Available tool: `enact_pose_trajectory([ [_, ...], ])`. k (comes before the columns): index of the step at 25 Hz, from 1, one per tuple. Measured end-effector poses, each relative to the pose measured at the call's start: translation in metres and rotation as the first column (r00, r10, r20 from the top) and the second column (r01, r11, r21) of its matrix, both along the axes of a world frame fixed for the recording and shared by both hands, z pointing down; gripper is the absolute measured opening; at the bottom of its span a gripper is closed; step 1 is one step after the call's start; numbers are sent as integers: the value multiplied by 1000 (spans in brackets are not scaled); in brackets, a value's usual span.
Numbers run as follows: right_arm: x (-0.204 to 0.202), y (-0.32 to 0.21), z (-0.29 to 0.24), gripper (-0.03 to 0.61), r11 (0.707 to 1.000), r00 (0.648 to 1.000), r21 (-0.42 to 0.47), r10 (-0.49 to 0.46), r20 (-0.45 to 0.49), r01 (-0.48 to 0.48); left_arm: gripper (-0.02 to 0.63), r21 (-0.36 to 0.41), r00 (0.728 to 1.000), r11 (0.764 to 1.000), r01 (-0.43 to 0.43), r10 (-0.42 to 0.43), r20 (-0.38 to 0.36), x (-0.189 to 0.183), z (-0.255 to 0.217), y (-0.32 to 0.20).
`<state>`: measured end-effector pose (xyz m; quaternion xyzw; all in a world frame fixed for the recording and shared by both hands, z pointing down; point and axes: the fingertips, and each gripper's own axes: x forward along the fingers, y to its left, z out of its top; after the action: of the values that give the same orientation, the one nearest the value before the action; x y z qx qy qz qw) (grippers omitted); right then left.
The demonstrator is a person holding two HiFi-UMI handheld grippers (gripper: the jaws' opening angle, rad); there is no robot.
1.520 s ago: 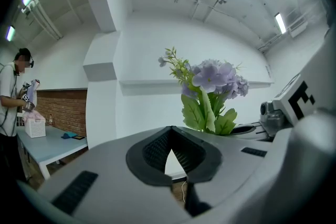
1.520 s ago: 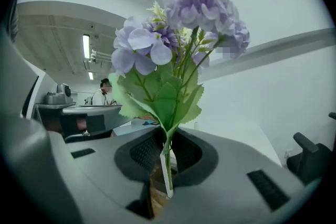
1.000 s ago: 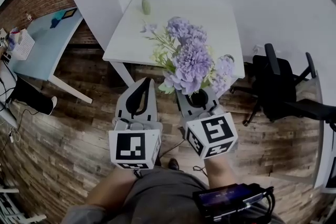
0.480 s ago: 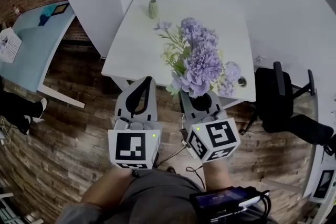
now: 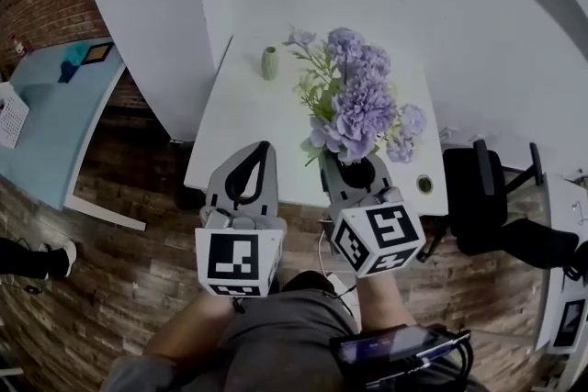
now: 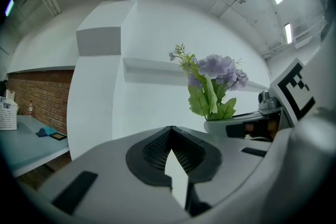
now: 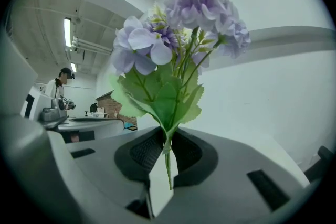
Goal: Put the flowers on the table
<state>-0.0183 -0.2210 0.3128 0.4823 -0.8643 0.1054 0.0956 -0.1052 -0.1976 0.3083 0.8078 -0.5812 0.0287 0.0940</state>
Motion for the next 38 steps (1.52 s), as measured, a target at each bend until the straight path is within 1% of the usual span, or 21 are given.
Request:
enact_pose_trajectory([
  [3,2,-28,-3,54,1000,1000,20,17,-7,-17,8,8,1000,1000,-15,15,-4,3,4,-26],
  [6,4,-41,-8,54,999,1000,30,29,-6,-29,8,3,1000,1000,-27,27,-3,5,6,-38],
  [9,4,-44,-9,54,999,999,31,33,-5,-33,8,1,999,999,-32,32,8,5,8,-42],
  [16,7,-52,1,54,999,999,17,41,-17,-41,8,-23,1000,999,-24,24,4,4,19,-51],
  [22,7,-58,3,54,999,1000,36,13,-13,-12,8,16,1000,1000,4,-5,22,3,18,-59],
  [24,8,-74,3,54,999,1000,44,-3,-7,3,8,21,999,1000,19,-19,26,5,18,-75],
  [27,12,-115,8,54,999,1000,35,-15,-3,15,8,13,999,999,34,-34,41,10,22,-114],
  [29,9,-126,11,54,999,999,35,-36,1,36,8,16,997,999,50,-51,49,11,23,-124],
  [32,3,-111,12,54,998,998,34,-59,12,58,8,22,997,998,61,-62,52,10,19,-111],
  [35,2,-95,10,54,999,999,23,-44,16,43,8,13,998,999,47,-47,45,11,16,-93],
  [38,4,-76,8,54,1000,1000,4,-15,-6,15,8,-14,999,1000,24,-24,22,10,18,-76],
])
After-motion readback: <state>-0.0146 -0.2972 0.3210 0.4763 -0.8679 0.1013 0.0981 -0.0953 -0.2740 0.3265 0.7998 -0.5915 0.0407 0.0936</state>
